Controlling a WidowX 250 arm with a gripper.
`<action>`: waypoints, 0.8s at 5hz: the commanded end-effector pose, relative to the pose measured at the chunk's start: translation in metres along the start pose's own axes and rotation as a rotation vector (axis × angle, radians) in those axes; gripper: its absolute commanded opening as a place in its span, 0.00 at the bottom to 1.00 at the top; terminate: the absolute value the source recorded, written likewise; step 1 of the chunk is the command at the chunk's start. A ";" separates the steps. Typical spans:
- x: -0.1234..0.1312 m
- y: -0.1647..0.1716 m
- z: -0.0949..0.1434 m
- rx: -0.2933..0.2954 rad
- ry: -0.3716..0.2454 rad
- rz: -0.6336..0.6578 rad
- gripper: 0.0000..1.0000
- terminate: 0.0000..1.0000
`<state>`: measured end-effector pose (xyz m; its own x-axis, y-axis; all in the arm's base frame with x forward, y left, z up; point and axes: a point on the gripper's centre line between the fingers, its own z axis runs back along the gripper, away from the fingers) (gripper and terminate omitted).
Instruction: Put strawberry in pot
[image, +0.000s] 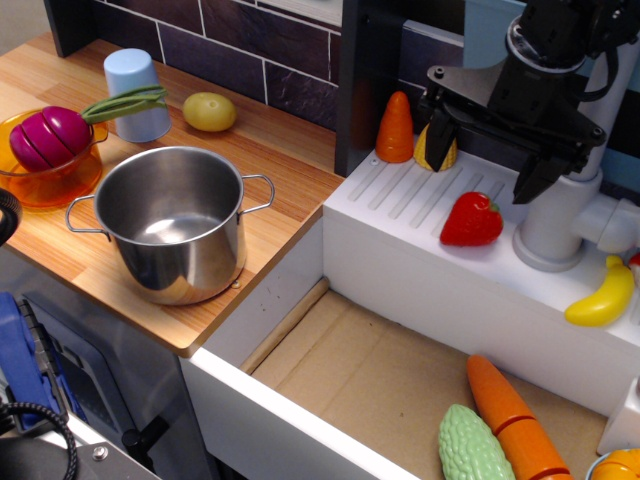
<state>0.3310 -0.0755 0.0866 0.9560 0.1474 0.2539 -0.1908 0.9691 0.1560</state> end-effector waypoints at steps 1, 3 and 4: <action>0.000 0.000 0.000 0.000 0.000 0.000 1.00 0.00; 0.007 -0.001 -0.017 -0.082 -0.093 -0.138 1.00 0.00; 0.005 -0.003 -0.030 -0.140 -0.141 -0.176 1.00 0.00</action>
<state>0.3429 -0.0703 0.0436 0.9354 -0.0617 0.3481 0.0406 0.9969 0.0676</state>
